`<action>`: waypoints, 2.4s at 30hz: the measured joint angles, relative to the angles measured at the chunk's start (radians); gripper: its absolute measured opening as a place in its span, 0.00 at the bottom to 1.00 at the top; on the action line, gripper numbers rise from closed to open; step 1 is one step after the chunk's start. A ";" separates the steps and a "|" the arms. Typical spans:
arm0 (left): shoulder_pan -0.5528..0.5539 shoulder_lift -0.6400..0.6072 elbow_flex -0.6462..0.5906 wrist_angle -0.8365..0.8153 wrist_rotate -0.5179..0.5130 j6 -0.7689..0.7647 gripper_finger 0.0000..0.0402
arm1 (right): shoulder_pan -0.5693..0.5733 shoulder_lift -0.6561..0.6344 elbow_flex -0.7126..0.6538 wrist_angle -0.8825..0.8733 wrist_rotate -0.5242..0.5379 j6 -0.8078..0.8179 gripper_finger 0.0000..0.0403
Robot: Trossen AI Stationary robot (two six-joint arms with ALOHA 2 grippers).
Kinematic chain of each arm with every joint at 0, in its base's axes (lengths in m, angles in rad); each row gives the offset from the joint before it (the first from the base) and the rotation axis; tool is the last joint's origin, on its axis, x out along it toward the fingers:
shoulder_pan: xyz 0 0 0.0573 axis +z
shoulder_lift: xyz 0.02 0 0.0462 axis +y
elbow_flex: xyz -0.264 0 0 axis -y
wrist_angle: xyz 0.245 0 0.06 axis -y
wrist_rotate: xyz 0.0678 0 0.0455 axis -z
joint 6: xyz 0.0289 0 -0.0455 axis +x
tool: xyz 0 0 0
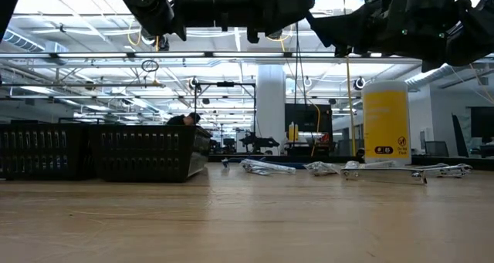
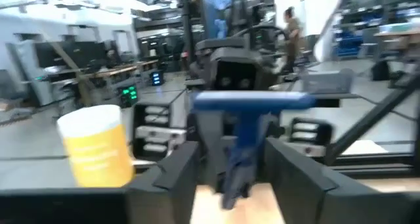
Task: Pick & Place Travel size toiletries
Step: Put the blue razor into the bottom left black bin
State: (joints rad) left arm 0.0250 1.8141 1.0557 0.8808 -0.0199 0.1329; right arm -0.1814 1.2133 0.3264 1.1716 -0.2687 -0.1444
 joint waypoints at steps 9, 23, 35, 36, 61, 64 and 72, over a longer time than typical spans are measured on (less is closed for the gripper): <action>0.018 -0.001 0.000 0.002 0.065 -0.005 0.04 | -0.001 -0.001 0.000 -0.011 0.008 0.001 0.06; 0.017 -0.266 0.001 -0.516 0.045 -0.123 0.04 | -0.015 -0.029 0.002 -0.235 0.294 0.051 0.55; -0.160 -0.670 -0.246 -1.060 -0.254 -0.633 0.04 | -0.023 -0.034 0.002 -0.266 0.294 0.046 0.59; -0.187 -0.704 -0.278 -1.086 -0.274 -0.698 0.04 | -0.023 -0.034 0.002 -0.269 0.294 0.045 0.59; -0.526 -0.891 -0.493 -1.461 -0.392 -1.496 0.40 | -0.023 -0.033 0.001 -0.265 0.294 0.054 0.57; -0.524 -0.892 -0.493 -1.466 -0.368 -1.501 0.48 | -0.023 -0.033 0.001 -0.265 0.294 0.053 0.56; -0.523 -0.891 -0.493 -1.451 -0.381 -1.412 0.63 | -0.023 -0.033 0.001 -0.283 0.294 0.038 0.57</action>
State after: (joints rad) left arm -0.4980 0.9230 0.5627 -0.5705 -0.4010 -1.2790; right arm -0.2039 1.1801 0.3271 0.8891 0.0254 -0.1067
